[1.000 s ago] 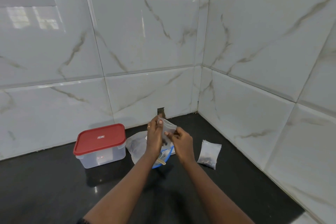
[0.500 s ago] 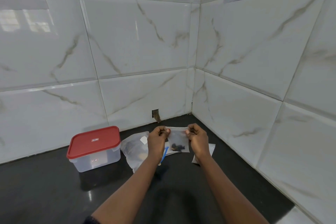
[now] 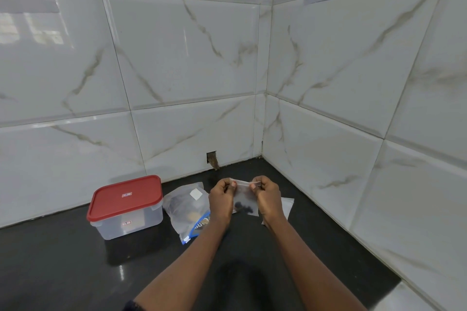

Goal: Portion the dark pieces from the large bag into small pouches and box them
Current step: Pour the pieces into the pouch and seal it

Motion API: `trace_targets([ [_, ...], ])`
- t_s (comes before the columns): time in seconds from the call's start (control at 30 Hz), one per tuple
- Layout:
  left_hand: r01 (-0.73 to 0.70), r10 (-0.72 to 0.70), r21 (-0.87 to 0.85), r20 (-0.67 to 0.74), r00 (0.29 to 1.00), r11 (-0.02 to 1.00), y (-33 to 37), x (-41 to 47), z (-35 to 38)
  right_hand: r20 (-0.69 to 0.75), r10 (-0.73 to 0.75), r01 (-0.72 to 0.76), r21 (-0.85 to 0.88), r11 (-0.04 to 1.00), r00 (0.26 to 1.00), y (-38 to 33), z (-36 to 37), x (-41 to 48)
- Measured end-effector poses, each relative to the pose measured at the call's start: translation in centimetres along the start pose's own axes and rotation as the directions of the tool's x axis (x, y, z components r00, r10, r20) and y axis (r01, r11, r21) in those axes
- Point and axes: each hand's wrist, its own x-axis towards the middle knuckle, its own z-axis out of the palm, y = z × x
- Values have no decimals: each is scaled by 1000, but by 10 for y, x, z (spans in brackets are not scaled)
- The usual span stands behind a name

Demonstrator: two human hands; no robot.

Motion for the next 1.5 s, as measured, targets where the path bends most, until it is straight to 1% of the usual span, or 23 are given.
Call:
trace_targets([
  [0.1,7,-8,59,21,1000,998,-2,0,4,-58,6,-11,-78,997,998,-2,3,0],
  [0.23,23,-19,-52,72,997,998,-3,-4,5,-138,1,-15,-99,995,990,-6,0,-1],
  [0.3,31,-24,-69,98,995,997,-4,-5,5,-135,2,-14,-89,996,991,-7,-1,-1],
  [0.43,37,-33,-94,50,998,995,-2,-2,7,-85,-10,8,-17,1000,996,-4,-2,1],
  [0.6,21,-20,-18,26,999,1000,0,0,8,3,3,-3,49,999,1000,-1,-5,3],
  [0.67,32,-32,3,27,999,999,0,-2,10,-1,23,-23,6,1000,1000,-1,-5,4],
  [0.73,31,-29,-30,50,998,999,-1,-5,12,-35,32,-34,-55,998,999,0,-4,7],
  [0.8,47,-39,-91,90,995,995,-4,-8,13,-88,47,-53,-65,996,995,1,-5,9],
  [0.87,65,-52,-100,132,990,993,-7,-9,14,-114,46,-56,-90,994,992,3,-8,9],
  [0.93,77,-69,-56,136,988,995,-11,-8,16,-88,29,-39,-104,994,996,7,-11,10],
  [1.0,89,-84,-36,122,989,995,-13,-8,18,-53,33,-38,-83,996,998,11,-12,9],
  [1.1,81,-82,10,126,989,997,-17,-7,23,-32,64,-66,-66,996,997,20,-16,12],
  [1.23,92,-112,129,163,980,987,-22,-7,34,-46,107,-113,-134,985,993,29,-26,16],
  [1.33,128,-157,147,205,966,981,-24,-6,43,-111,168,-178,-91,980,980,37,-39,20],
  [1.4,167,-193,126,237,952,978,-29,-4,46,-144,204,-215,-66,974,968,45,-50,23],
  [1.5,225,-233,64,197,952,972,-38,-4,48,-162,228,-245,-96,965,960,58,-64,26],
])
